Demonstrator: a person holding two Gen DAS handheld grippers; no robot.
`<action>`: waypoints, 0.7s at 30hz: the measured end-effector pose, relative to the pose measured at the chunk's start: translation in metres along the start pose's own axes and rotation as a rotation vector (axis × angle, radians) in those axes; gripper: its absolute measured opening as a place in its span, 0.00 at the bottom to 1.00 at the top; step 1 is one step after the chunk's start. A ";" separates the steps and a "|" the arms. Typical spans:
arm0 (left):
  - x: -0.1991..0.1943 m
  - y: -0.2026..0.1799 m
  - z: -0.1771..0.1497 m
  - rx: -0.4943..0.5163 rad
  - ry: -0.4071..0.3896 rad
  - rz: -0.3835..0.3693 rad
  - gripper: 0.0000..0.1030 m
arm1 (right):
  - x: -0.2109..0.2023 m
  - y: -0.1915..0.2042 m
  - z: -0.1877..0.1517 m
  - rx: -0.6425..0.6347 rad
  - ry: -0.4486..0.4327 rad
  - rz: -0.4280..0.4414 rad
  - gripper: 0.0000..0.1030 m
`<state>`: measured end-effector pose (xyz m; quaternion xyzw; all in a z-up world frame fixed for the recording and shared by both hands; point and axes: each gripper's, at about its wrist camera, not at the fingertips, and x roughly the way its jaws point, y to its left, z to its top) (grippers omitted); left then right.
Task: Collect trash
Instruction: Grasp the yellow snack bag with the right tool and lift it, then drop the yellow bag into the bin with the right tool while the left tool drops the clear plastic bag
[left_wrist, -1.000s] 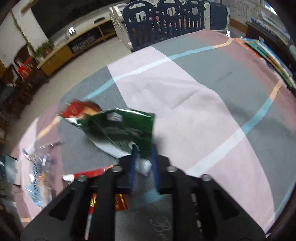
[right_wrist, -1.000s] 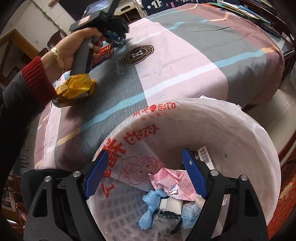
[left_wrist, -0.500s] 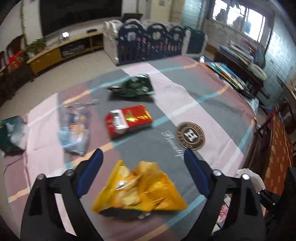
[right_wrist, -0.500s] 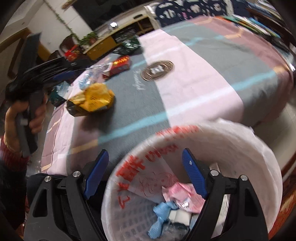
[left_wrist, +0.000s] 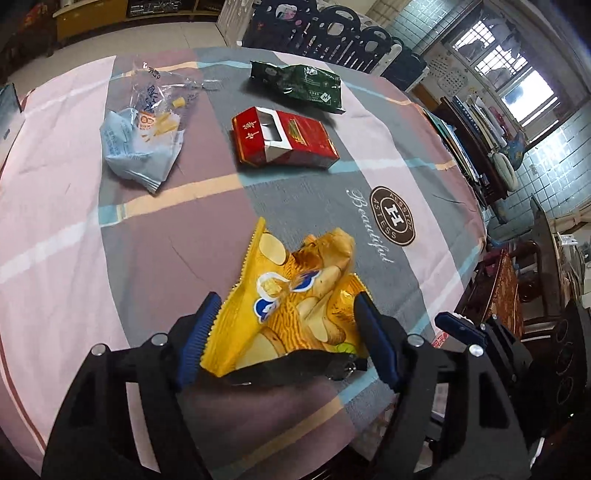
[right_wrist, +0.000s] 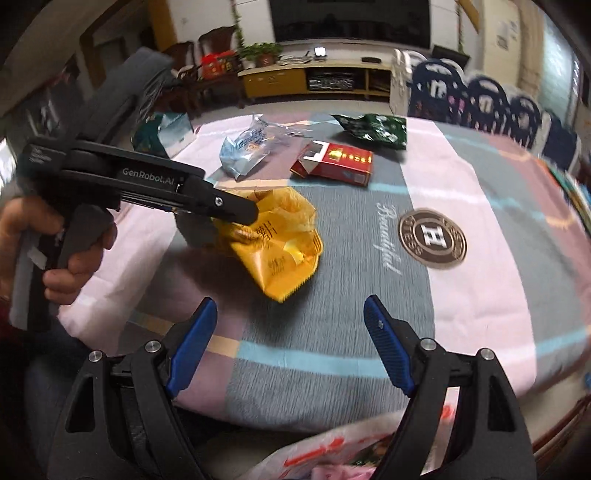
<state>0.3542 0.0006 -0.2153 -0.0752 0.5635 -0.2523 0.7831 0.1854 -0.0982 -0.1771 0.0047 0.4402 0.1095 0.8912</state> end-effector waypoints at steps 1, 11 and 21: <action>-0.004 0.001 -0.003 -0.016 -0.016 -0.019 0.74 | 0.004 0.003 0.004 -0.032 -0.002 -0.003 0.78; -0.058 0.057 -0.029 -0.210 -0.209 -0.017 0.85 | 0.061 0.019 0.023 -0.144 0.032 -0.017 0.19; -0.067 0.023 -0.035 -0.080 -0.286 0.287 0.88 | -0.043 -0.027 -0.015 0.036 -0.050 -0.033 0.09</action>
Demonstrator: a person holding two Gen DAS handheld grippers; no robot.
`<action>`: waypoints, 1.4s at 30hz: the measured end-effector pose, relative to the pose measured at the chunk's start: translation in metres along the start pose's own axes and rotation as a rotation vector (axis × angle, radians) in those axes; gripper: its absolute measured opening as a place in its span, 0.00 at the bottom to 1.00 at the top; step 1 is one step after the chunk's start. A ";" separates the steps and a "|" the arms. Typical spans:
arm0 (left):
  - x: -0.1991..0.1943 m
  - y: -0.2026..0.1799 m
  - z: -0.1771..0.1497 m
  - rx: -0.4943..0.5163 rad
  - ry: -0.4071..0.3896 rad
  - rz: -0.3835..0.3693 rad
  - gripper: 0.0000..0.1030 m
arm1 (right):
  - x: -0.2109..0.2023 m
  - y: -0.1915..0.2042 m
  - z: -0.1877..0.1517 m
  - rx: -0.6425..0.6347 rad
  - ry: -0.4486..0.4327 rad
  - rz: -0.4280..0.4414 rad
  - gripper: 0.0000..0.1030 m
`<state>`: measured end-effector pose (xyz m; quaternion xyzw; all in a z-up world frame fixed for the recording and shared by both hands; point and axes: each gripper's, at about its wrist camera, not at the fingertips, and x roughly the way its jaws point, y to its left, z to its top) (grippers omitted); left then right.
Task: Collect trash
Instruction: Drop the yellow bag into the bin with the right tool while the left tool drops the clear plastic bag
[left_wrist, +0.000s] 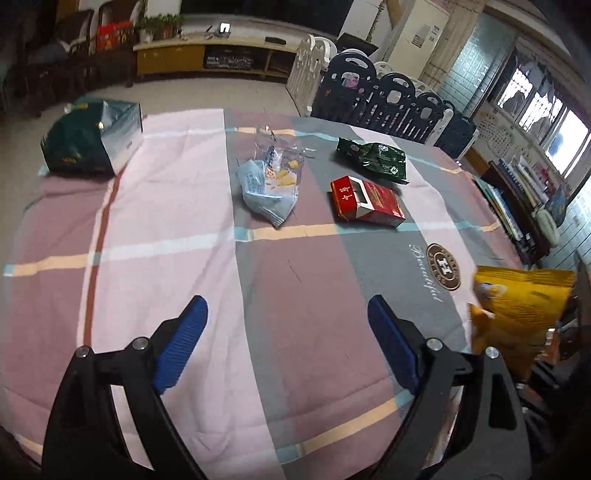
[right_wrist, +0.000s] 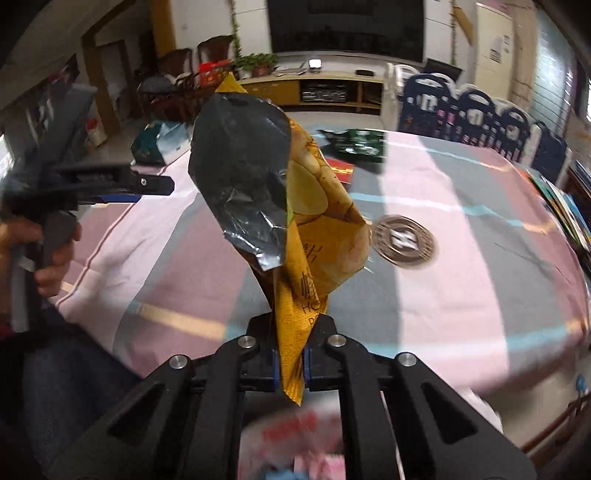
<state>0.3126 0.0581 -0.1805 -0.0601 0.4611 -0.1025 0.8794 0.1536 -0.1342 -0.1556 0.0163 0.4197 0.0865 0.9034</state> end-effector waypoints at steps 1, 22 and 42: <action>-0.001 -0.005 0.003 0.021 -0.006 0.029 0.89 | -0.018 -0.011 -0.008 0.029 0.000 -0.001 0.09; 0.116 0.000 0.098 0.059 0.081 0.137 0.23 | -0.047 -0.054 -0.115 0.211 0.272 -0.103 0.09; -0.088 -0.188 -0.141 0.340 0.239 -0.329 0.22 | -0.146 -0.055 -0.114 0.287 0.048 -0.207 0.75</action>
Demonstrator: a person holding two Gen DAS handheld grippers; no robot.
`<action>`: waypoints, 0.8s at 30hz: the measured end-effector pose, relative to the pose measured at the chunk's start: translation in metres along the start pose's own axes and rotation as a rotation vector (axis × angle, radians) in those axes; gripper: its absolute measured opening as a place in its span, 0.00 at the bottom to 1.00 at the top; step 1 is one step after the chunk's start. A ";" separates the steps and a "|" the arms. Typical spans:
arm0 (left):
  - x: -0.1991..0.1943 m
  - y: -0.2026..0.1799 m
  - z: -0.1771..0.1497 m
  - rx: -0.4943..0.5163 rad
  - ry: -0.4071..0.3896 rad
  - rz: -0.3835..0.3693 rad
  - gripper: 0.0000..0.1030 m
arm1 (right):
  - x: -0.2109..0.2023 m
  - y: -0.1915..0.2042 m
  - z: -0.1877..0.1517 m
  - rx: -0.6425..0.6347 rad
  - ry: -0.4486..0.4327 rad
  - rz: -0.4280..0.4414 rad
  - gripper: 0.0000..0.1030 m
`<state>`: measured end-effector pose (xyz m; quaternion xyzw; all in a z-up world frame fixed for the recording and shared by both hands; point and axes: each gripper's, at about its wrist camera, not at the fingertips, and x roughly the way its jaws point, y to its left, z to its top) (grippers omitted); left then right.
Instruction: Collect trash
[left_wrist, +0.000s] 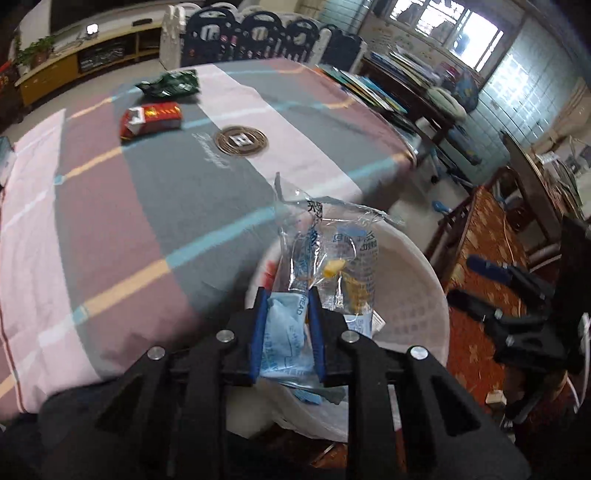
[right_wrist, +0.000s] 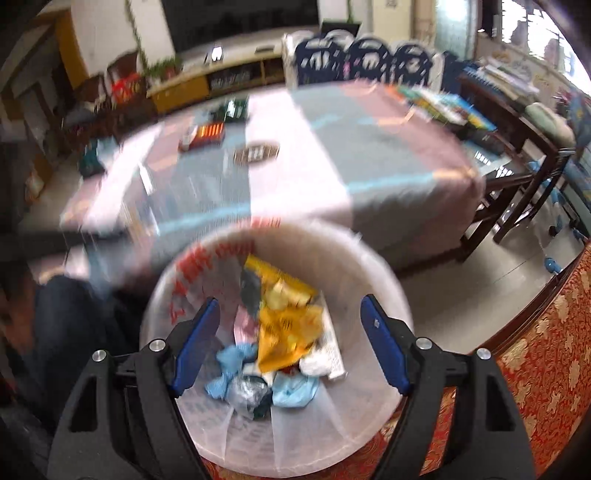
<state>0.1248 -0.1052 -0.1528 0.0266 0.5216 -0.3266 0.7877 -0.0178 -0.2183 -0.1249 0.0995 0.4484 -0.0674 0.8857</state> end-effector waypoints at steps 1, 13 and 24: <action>0.007 -0.008 -0.007 0.010 0.025 -0.035 0.23 | -0.009 -0.005 0.004 0.019 -0.028 -0.001 0.76; 0.000 0.002 0.003 0.001 -0.037 0.053 0.87 | -0.018 -0.032 0.011 0.129 -0.069 0.041 0.79; -0.013 0.113 0.098 -0.075 -0.166 0.328 0.94 | 0.029 0.009 0.027 0.087 -0.013 0.139 0.79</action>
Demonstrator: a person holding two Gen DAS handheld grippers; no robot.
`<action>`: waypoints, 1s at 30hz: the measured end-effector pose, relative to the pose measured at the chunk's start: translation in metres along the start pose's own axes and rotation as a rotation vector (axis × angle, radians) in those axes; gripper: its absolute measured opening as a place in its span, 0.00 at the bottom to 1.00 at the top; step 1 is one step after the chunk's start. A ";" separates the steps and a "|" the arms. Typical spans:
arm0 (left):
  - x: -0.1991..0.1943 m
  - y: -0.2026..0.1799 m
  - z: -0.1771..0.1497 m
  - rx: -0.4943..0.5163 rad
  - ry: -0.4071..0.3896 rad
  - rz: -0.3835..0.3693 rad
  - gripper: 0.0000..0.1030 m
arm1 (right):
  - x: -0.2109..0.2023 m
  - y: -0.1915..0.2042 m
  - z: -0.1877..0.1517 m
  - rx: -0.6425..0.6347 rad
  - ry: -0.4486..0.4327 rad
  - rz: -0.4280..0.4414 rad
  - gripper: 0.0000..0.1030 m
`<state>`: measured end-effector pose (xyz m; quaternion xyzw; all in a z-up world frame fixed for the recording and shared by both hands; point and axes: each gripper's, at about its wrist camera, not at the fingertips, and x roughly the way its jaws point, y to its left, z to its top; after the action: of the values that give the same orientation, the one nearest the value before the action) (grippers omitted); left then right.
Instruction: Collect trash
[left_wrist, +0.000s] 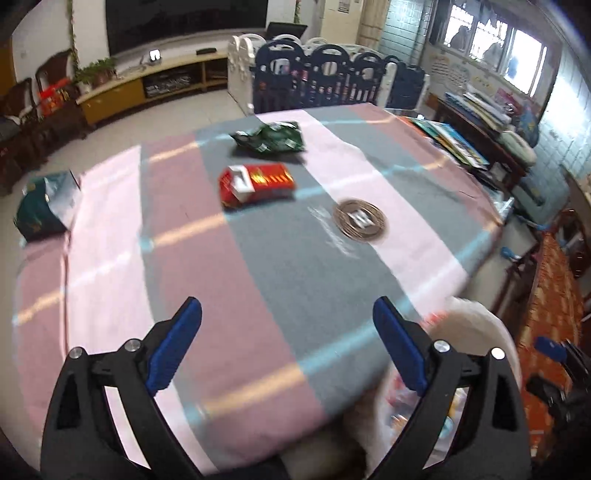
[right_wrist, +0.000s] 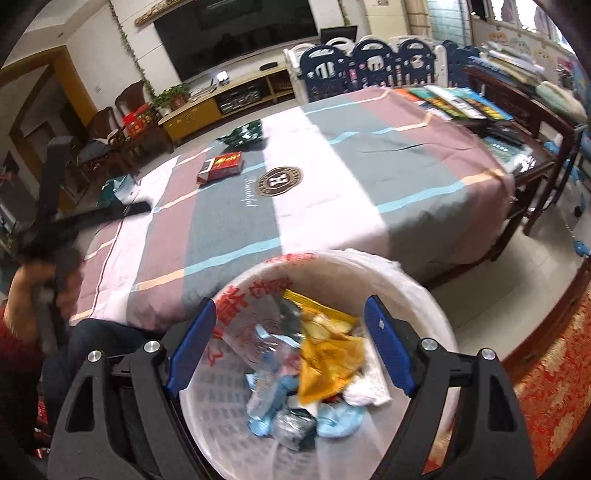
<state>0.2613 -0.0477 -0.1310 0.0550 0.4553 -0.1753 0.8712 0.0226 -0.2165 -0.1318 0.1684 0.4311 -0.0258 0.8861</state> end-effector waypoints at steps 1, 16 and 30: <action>0.010 0.005 0.013 0.013 0.003 0.014 0.95 | 0.008 0.004 0.003 0.000 0.011 0.014 0.79; 0.195 0.020 0.130 0.424 0.226 -0.005 0.97 | 0.075 0.011 0.005 0.037 0.165 0.020 0.79; 0.187 0.017 0.112 0.440 0.253 -0.164 0.70 | 0.088 0.005 0.012 0.064 0.167 0.047 0.79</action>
<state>0.4521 -0.1081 -0.2191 0.2275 0.5143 -0.3317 0.7574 0.0877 -0.2065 -0.1913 0.2084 0.4985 -0.0047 0.8414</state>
